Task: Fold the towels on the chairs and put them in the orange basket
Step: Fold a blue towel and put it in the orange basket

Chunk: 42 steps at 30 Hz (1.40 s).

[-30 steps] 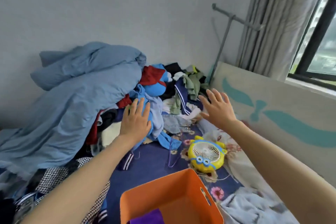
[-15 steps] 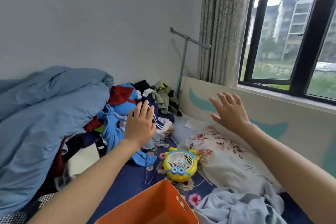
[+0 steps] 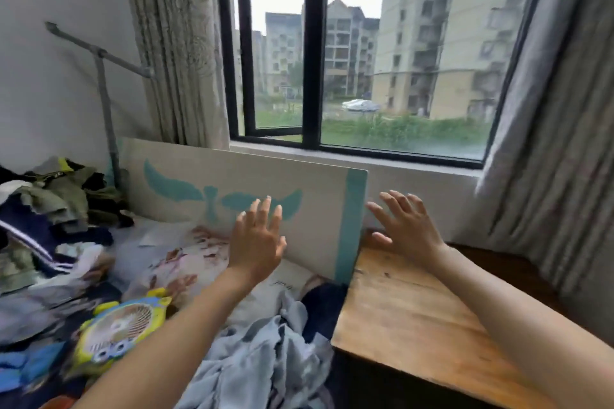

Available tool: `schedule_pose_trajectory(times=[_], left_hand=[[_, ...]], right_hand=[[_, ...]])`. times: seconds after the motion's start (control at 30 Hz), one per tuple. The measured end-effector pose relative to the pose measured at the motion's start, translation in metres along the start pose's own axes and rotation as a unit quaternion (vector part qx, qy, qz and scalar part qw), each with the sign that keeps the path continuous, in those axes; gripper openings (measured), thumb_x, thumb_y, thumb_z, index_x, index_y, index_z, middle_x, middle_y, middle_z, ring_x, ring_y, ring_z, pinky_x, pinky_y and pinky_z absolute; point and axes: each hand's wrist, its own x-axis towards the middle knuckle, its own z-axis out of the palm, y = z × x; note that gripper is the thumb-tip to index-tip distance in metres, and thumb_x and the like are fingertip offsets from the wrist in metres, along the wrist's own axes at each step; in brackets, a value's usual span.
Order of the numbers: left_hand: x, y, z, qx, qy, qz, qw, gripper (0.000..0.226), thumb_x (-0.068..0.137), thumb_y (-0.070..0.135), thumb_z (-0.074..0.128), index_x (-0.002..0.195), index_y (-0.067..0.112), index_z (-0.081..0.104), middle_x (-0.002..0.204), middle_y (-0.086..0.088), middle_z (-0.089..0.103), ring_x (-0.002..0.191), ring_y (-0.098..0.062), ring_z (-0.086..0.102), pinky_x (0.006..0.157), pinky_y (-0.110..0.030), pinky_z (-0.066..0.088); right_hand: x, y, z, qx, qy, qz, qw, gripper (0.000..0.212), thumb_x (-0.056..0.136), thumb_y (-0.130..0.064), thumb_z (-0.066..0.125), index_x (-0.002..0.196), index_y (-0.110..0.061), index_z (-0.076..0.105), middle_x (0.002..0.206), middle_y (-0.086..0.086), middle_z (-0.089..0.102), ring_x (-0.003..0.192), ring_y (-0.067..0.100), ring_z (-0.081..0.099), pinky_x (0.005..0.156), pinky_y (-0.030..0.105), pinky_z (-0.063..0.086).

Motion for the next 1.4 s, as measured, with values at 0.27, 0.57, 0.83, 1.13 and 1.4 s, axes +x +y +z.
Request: schedule_pose_trajectory(times=[0.27,0.57,0.83,1.13,1.4], left_hand=[[0.060,0.265,0.041,-0.185,-0.030,0.177,0.966,0.056,0.064,0.036,0.062,0.112,0.006,0.062,0.118,-0.019,0.061,0.113,-0.032,0.042,0.081,-0.045,0.051],[0.036,0.487,0.007,-0.317,-0.084,0.364,0.872,0.067,0.058,0.030,0.084,0.116,0.005,0.063,0.122,-0.020,0.060,0.112,-0.038,0.058,0.085,-0.050,0.050],[0.010,0.583,0.030,-0.354,-0.158,0.443,0.809,0.060,0.096,0.041,0.037,0.148,0.017,0.020,0.157,-0.008,0.013,0.145,-0.028,0.008,0.116,-0.040,0.011],[-0.003,0.644,0.083,-0.367,-0.281,0.484,0.743,0.059,0.097,0.039,0.035,0.149,0.018,0.017,0.158,-0.006,0.010,0.145,-0.026,0.006,0.117,-0.037,0.011],[-0.044,0.686,0.110,-0.329,-0.372,0.530,0.687,0.057,0.098,0.038,0.034,0.149,0.020,0.016,0.158,-0.004,0.009,0.145,-0.025,0.006,0.117,-0.036,0.013]], right_hand=[[-0.221,0.150,-0.053,-0.131,-0.175,0.211,0.953,0.072,0.038,-0.037,0.091,0.102,-0.013,0.070,0.099,0.017,0.068,0.093,0.032,0.067,0.076,0.049,0.052],[-0.419,0.176,-0.159,-0.244,-0.303,0.407,0.827,0.067,0.048,-0.035,0.089,0.106,-0.010,0.069,0.100,0.018,0.068,0.094,0.035,0.067,0.074,0.050,0.054],[-0.489,0.172,-0.174,-0.267,-0.346,0.510,0.741,0.065,0.038,-0.030,0.092,0.096,-0.008,0.071,0.087,0.017,0.068,0.078,0.033,0.068,0.066,0.046,0.055],[-0.534,0.174,-0.138,-0.201,-0.423,0.582,0.665,0.071,0.033,-0.034,0.091,0.097,-0.015,0.066,0.087,0.012,0.069,0.079,0.027,0.069,0.065,0.037,0.055],[-0.578,0.156,-0.124,-0.166,-0.477,0.640,0.579,0.061,0.031,-0.035,0.092,0.086,-0.016,0.074,0.084,0.007,0.070,0.077,0.023,0.070,0.058,0.036,0.055]])
